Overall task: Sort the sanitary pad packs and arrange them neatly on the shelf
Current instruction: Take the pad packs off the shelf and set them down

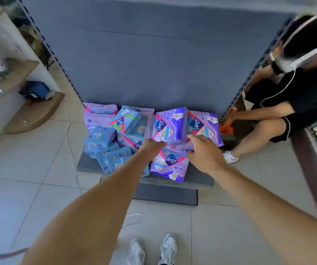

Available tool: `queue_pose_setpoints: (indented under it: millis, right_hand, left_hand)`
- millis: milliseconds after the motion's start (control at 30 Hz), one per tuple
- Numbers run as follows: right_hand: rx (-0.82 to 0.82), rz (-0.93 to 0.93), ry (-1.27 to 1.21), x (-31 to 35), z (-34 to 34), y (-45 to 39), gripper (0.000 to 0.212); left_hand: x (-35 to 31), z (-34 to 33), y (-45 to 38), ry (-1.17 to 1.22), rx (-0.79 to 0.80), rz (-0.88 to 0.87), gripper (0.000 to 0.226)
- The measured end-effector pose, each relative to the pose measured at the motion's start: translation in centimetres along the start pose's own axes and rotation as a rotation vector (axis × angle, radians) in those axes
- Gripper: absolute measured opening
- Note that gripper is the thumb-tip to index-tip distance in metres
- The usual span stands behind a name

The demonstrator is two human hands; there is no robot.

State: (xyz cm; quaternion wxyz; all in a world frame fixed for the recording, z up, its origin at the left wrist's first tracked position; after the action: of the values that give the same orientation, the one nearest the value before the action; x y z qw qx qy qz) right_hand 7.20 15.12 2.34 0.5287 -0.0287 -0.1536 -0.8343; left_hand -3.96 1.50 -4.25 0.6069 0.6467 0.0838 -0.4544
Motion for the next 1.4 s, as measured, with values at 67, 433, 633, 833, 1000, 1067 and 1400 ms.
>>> queue_pose_setpoints:
  millis: [67, 433, 633, 833, 1000, 1067, 1400]
  right_hand:
    - [-0.039, -0.002, -0.028, -0.1, -1.0, -0.8, 0.049]
    - [-0.109, 0.012, 0.029, -1.8, -5.1, -2.2, 0.040]
    - [-0.184, -0.062, -0.023, -3.4, -4.1, -2.4, 0.044]
    - [-0.182, -0.251, -0.262, -6.5, -7.1, -3.6, 0.046]
    - [0.076, -0.320, -0.509, -8.7, -12.3, -6.9, 0.048]
    - [0.130, -0.309, -0.497, -8.8, -13.4, -7.6, 0.035]
    - [0.020, -0.228, -0.431, -10.5, -13.9, -7.5, 0.025]
  left_hand:
    - [1.9, -1.2, -1.8, 0.251, 0.048, 0.183, 0.053]
    - [4.3, -5.3, -8.2, 0.913, 0.130, 0.399, 0.047]
    - [4.5, -4.1, -8.0, 1.031, 0.169, 0.185, 0.021]
    - [4.5, -2.5, -8.4, 0.955, 0.111, 0.127, 0.007]
    - [5.5, -1.1, -10.3, 0.850, -0.002, 0.071, 0.026]
    - [5.7, -0.4, -11.1, 0.814, -0.043, 0.034, 0.030]
    - [4.8, 2.0, -9.9, 0.784, 0.079, -0.290, 0.015]
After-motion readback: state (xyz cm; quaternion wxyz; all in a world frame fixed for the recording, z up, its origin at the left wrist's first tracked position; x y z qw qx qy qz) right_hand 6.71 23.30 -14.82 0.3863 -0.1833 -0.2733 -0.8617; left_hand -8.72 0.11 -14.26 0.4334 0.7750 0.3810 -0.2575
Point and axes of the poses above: each hand's wrist, its own y-axis away from the middle knuckle, its own z-axis out of the back of the hand, x = y × z, the point moved 6 cm from there along -y, towards the middle knuckle, and after that the axes turned 7 degrees about y, right-handed, at the moved point
